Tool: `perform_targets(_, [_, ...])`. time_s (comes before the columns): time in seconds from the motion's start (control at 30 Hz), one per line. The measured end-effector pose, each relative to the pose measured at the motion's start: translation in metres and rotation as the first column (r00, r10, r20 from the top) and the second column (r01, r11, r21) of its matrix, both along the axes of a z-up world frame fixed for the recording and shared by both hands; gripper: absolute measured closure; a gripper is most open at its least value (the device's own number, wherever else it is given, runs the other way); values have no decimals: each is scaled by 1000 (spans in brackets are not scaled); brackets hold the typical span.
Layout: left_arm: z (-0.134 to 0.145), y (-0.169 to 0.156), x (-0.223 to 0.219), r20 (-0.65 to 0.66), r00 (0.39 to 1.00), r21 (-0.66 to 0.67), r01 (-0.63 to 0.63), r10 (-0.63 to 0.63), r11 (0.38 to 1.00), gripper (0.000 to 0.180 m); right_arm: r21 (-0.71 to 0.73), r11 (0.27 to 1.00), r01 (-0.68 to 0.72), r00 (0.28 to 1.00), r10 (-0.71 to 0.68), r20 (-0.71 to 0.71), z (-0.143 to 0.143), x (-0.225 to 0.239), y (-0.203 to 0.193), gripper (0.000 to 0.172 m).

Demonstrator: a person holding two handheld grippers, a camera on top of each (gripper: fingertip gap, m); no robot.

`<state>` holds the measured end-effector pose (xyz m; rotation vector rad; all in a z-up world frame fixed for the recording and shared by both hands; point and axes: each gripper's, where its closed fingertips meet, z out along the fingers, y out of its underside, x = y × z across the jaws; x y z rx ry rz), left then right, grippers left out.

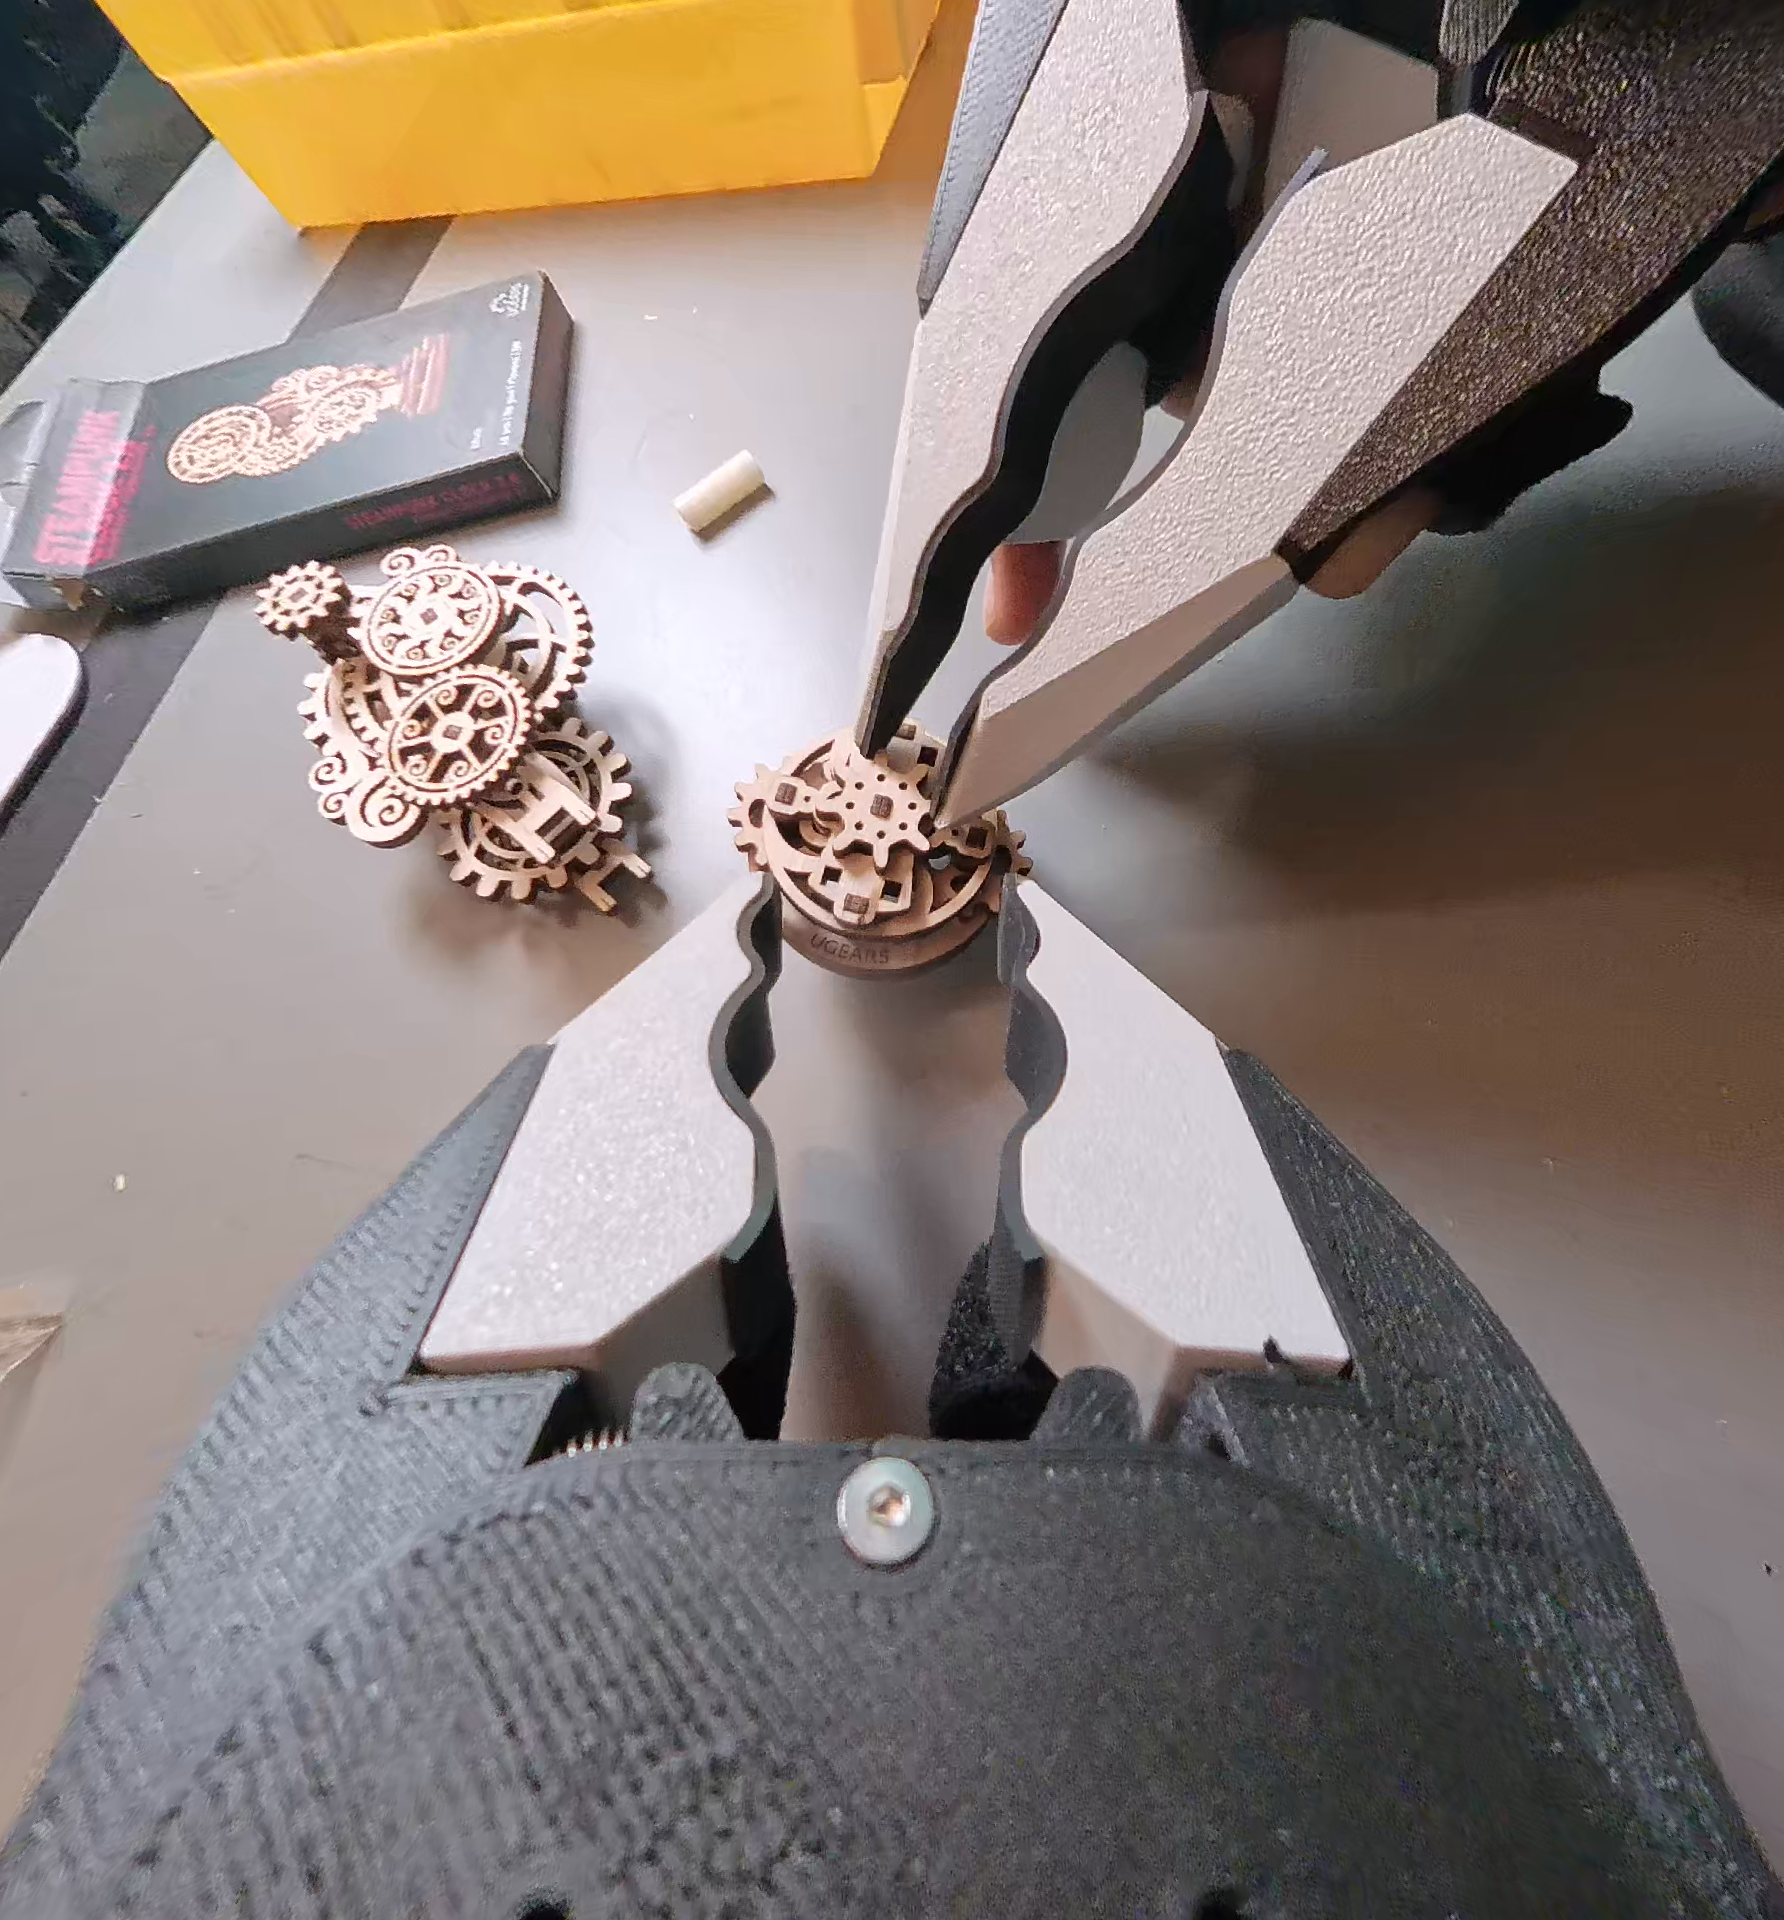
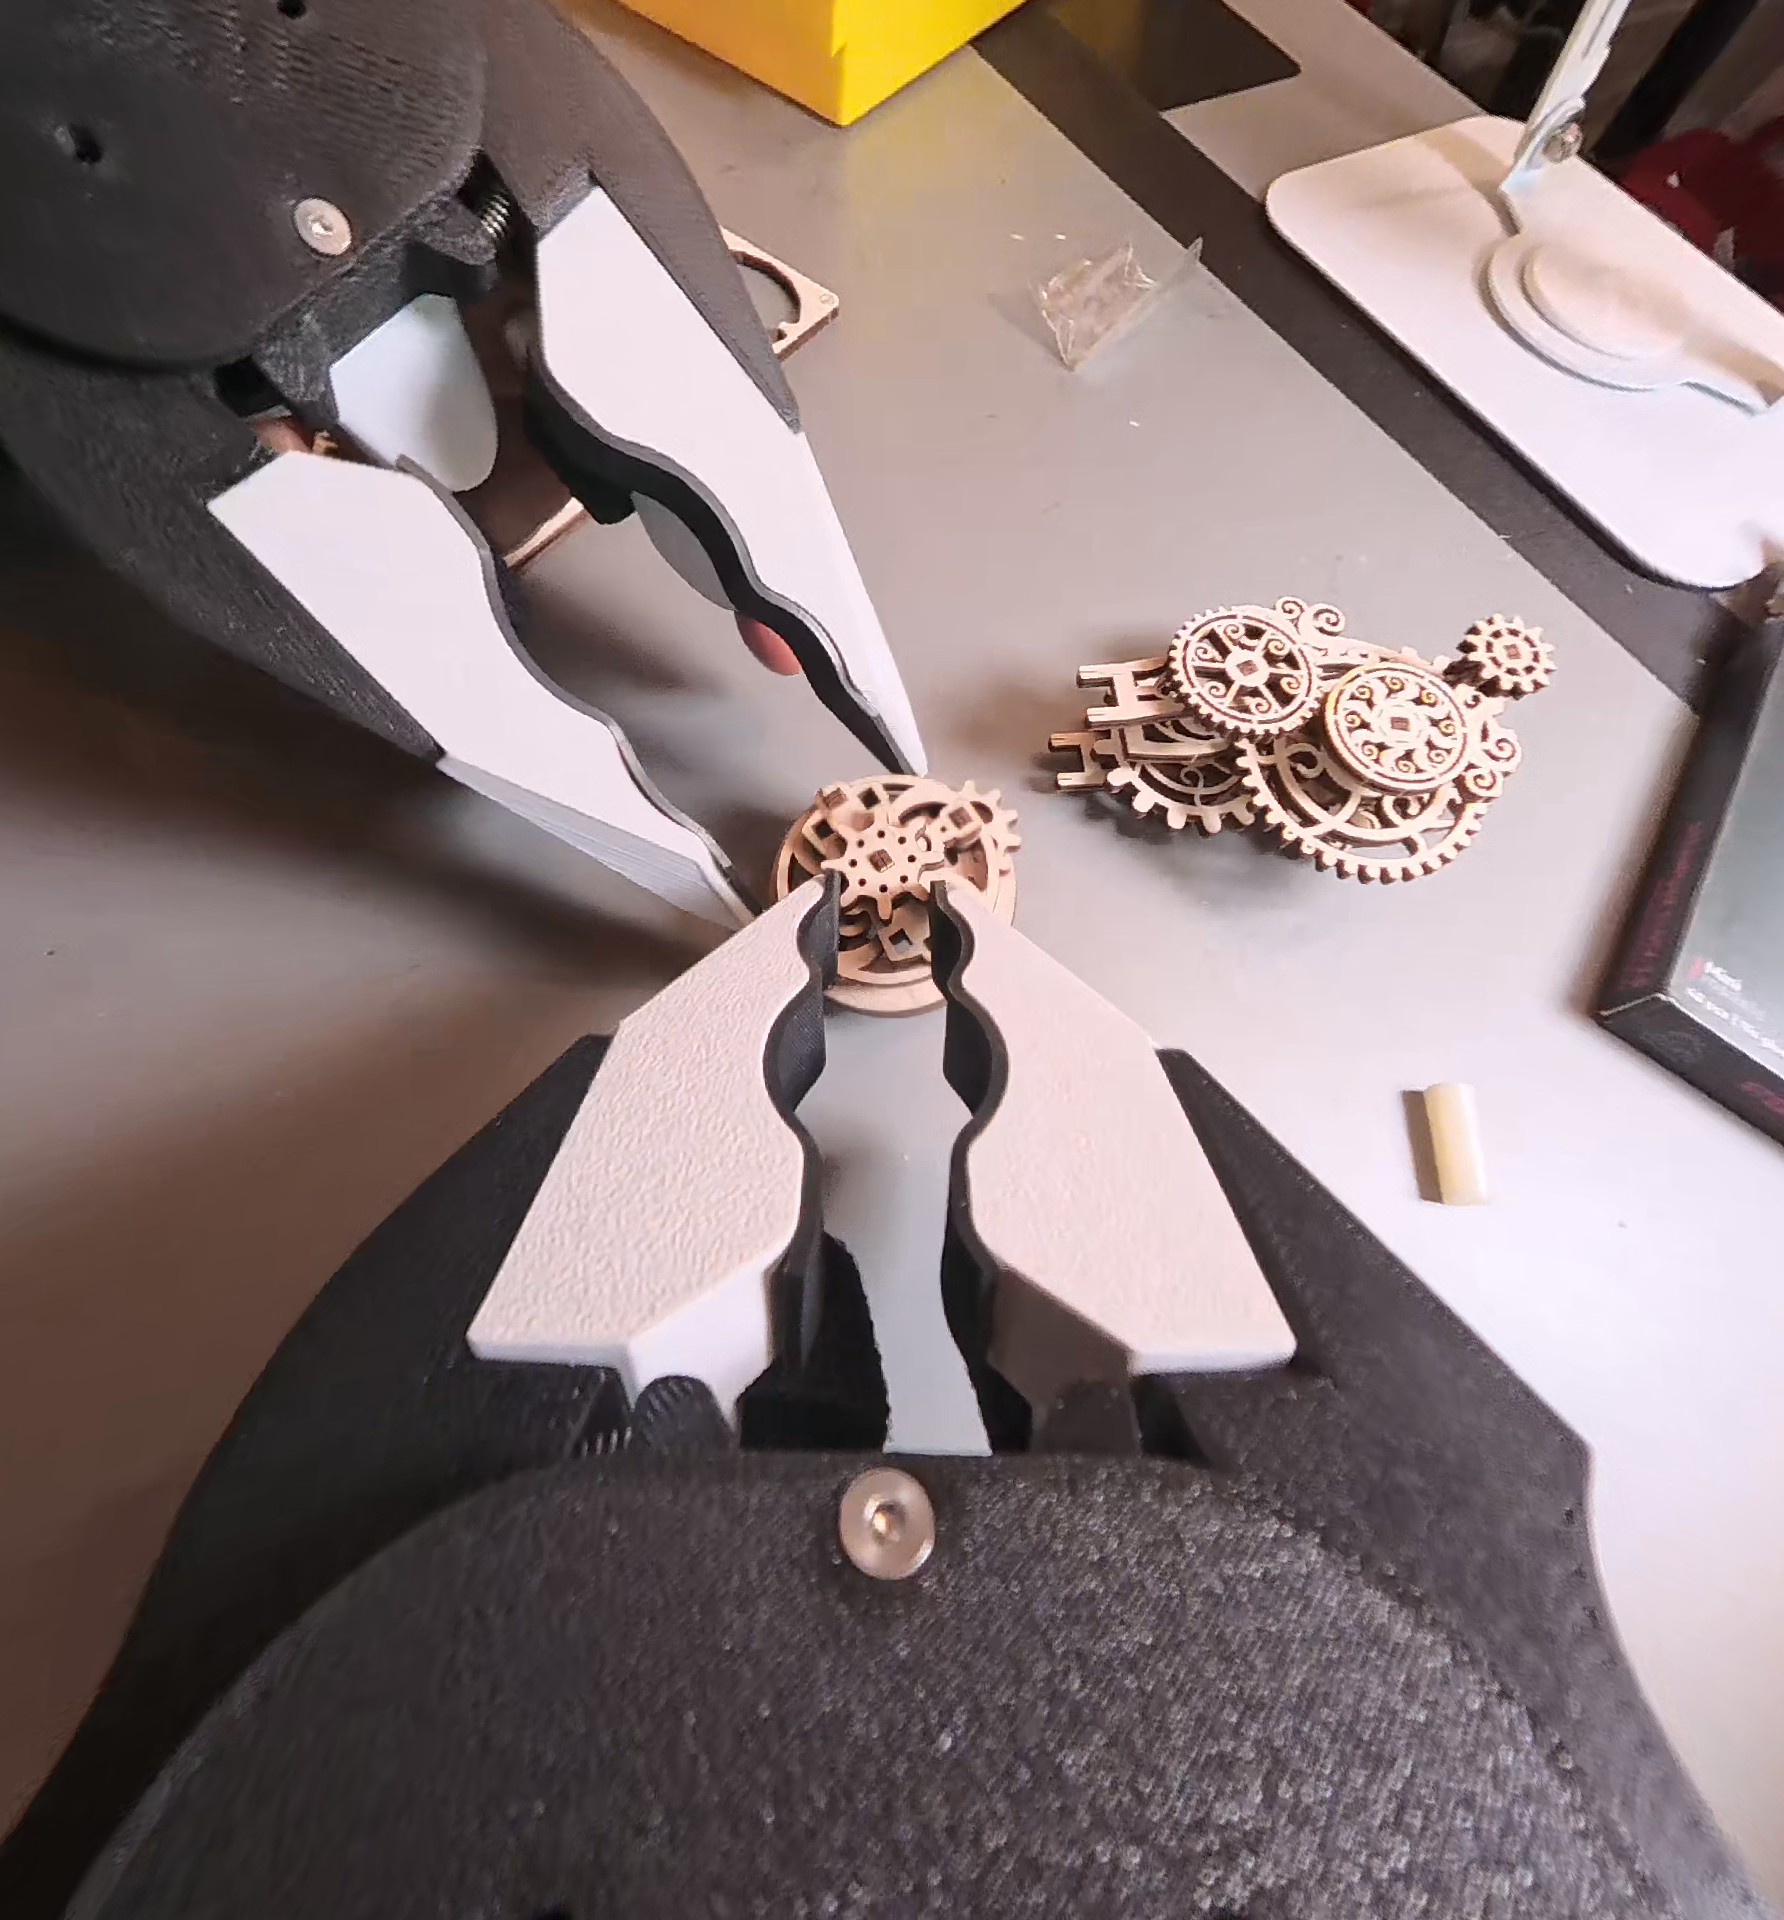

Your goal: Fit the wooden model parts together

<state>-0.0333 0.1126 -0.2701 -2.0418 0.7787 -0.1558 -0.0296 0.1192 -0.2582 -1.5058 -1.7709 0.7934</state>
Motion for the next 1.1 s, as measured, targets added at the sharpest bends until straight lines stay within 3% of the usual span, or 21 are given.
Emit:
perform_targets(0.37, [-11, -9, 3, 77, 996, -110, 59, -50, 992, 140, -102, 994, -45, 999, 44, -9, 1, 3, 2, 143])
perform_targets(0.53, [-5, -13, 0, 109, 992, -141, 86, -70, 986, 128, -126, 990, 66, 997, -70, -33, -1, 3, 40, 147])
perform_targets(0.7, [24, 14, -30, 306, 949, -126, -37, 74, 991, 138, -221, 953, 209, 974, -222, -36, -1, -8, 88, 147])
perform_targets(0.77, [24, 33, -49, 379, 909, -182, -113, 175, 977, 137, -295, 922, 252, 964, -265, -4, -3, -15, 101, 144])
perform_targets(0.87, [30, 57, -69, 555, 777, -290, -154, 297, 945, 138, -398, 872, 285, 955, -295, 37, -5, -22, 113, 144])
perform_targets(0.97, [25, 78, -93, 624, 666, -384, -196, 410, 903, 140, -509, 811, 290, 954, -290, 82, -7, -27, 118, 148])
perform_targets(1.1, [8, 92, -94, 611, 644, -452, -193, 460, 871, 145, -591, 757, 279, 956, -275, 100, -11, -35, 120, 158])
